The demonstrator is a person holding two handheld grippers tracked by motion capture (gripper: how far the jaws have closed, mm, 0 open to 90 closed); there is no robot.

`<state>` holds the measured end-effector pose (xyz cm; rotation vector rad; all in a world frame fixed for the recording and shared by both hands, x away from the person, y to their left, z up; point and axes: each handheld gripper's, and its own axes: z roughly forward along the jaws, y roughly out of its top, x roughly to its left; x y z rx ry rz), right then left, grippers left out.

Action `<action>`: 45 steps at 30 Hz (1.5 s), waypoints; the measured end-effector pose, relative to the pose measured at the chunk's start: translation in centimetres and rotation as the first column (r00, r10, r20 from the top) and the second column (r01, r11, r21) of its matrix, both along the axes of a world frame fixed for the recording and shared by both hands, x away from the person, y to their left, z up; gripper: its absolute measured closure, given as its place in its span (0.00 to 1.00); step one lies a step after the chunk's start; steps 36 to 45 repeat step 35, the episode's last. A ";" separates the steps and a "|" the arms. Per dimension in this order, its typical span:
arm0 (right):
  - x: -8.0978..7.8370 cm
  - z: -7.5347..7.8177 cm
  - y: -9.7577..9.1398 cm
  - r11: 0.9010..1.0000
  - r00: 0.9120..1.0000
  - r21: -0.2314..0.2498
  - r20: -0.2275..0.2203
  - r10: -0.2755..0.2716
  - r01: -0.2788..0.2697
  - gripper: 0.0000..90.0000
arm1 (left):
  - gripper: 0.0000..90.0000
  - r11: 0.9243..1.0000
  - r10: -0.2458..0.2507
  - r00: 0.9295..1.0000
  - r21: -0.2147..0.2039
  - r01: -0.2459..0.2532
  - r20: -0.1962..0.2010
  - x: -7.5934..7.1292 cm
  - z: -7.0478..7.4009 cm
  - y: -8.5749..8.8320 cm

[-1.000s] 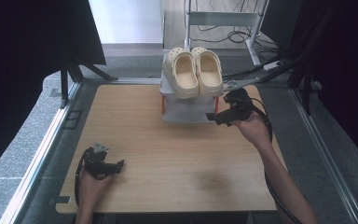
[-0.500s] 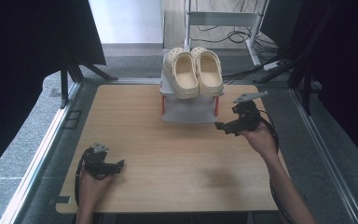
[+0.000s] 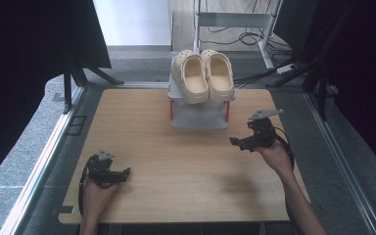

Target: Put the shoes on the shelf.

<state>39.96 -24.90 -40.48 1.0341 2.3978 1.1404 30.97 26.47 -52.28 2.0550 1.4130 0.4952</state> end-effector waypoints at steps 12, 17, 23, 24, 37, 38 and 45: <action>-0.8 -3.8 -0.6 1.000 1.000 0.003 -0.007 -0.020 0.020 0.00 | 0.00 1.000 0.005 1.000 -0.005 -0.005 0.001 0.0 0.0 0.0; -1.1 -5.6 -0.6 1.000 1.000 -0.008 -0.010 -0.027 0.027 0.01 | 0.00 1.000 0.005 1.000 -0.005 -0.005 0.001 0.0 0.0 0.0; -1.3 -8.0 -0.2 0.999 0.999 -0.016 -0.035 -0.032 0.032 0.02 | 0.00 1.000 0.005 1.000 -0.005 -0.005 0.001 0.0 0.0 0.0; -1.3 -8.5 -0.2 0.999 0.999 -0.023 -0.039 -0.030 0.029 0.01 | 0.00 1.000 0.005 1.000 -0.005 -0.005 0.001 0.0 0.0 0.0; -1.6 -11.6 0.6 0.996 0.999 -0.093 -0.047 -0.022 0.018 0.01 | 0.00 1.000 0.004 1.000 -0.005 -0.004 0.001 0.0 0.0 0.0; -1.6 -11.6 0.6 0.996 0.999 -0.093 -0.047 -0.022 0.018 0.01 | 0.00 1.000 0.004 1.000 -0.005 -0.004 0.001 0.0 0.0 0.0; -1.6 -11.6 0.6 0.996 0.999 -0.093 -0.047 -0.022 0.018 0.01 | 0.00 1.000 0.004 1.000 -0.005 -0.004 0.001 0.0 0.0 0.0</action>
